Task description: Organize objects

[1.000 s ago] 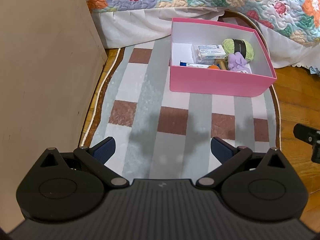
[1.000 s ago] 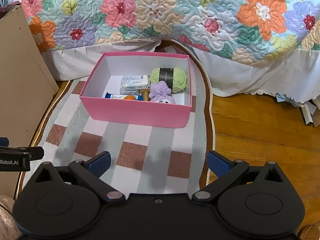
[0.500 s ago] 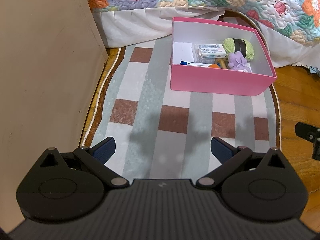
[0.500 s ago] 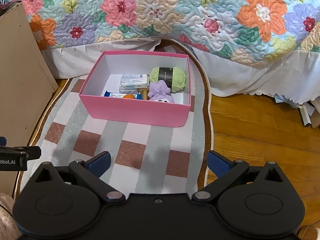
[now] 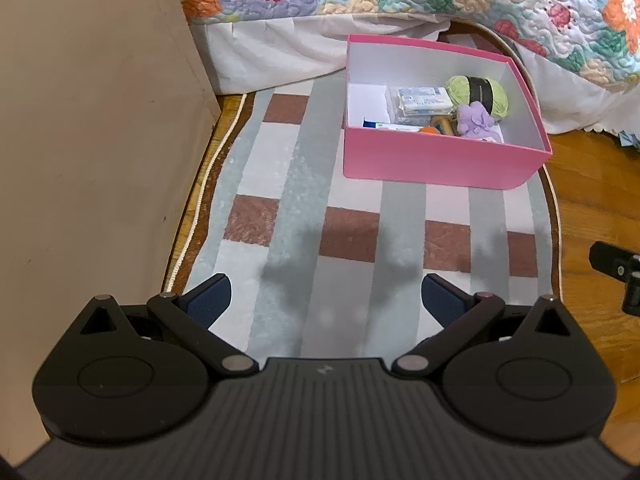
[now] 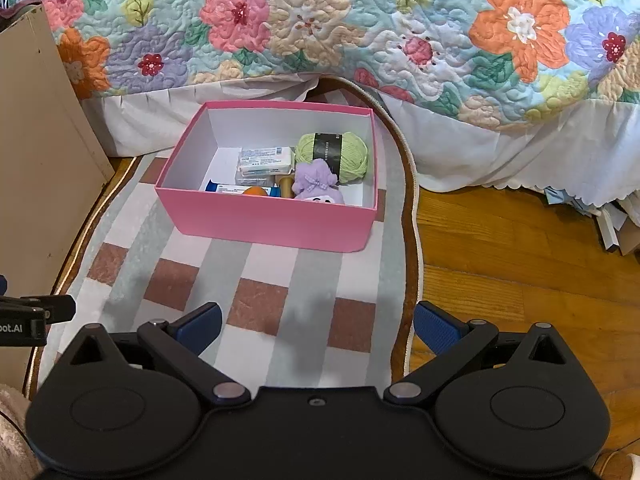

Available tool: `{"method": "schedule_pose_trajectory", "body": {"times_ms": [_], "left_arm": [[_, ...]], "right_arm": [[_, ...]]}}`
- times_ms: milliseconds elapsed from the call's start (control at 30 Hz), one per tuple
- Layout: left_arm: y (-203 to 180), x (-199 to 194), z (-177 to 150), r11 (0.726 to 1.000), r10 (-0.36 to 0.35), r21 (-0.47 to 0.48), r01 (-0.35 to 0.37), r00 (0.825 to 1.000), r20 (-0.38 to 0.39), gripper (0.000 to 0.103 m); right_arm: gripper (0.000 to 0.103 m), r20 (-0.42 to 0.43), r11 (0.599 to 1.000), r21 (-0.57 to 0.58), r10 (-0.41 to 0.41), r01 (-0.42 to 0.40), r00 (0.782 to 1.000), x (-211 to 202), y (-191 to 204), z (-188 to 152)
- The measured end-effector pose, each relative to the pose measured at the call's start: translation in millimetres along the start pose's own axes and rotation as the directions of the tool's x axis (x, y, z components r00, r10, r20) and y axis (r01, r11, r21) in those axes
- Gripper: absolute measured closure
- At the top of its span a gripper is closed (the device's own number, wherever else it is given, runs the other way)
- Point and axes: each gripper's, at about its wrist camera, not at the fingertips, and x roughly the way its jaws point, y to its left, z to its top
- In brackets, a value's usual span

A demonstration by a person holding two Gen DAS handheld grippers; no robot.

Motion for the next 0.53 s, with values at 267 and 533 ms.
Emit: {"method": "schedule_pose_trajectory", "body": {"times_ms": [267, 533], "left_arm": [[2.8, -5.7, -2.3, 1.000, 0.017, 0.009, -0.018, 1.000, 0.017, 0.000], [7.5, -7.1, -1.7, 1.000, -0.003, 0.012, 0.003, 1.000, 0.009, 0.000]], "right_arm": [[0.000, 0.005, 1.000, 0.002, -0.003, 0.003, 1.000, -3.1, -0.3, -3.2], [0.000, -0.002, 1.000, -0.006, -0.002, 0.002, 1.000, -4.1, 2.1, -5.7]]}}
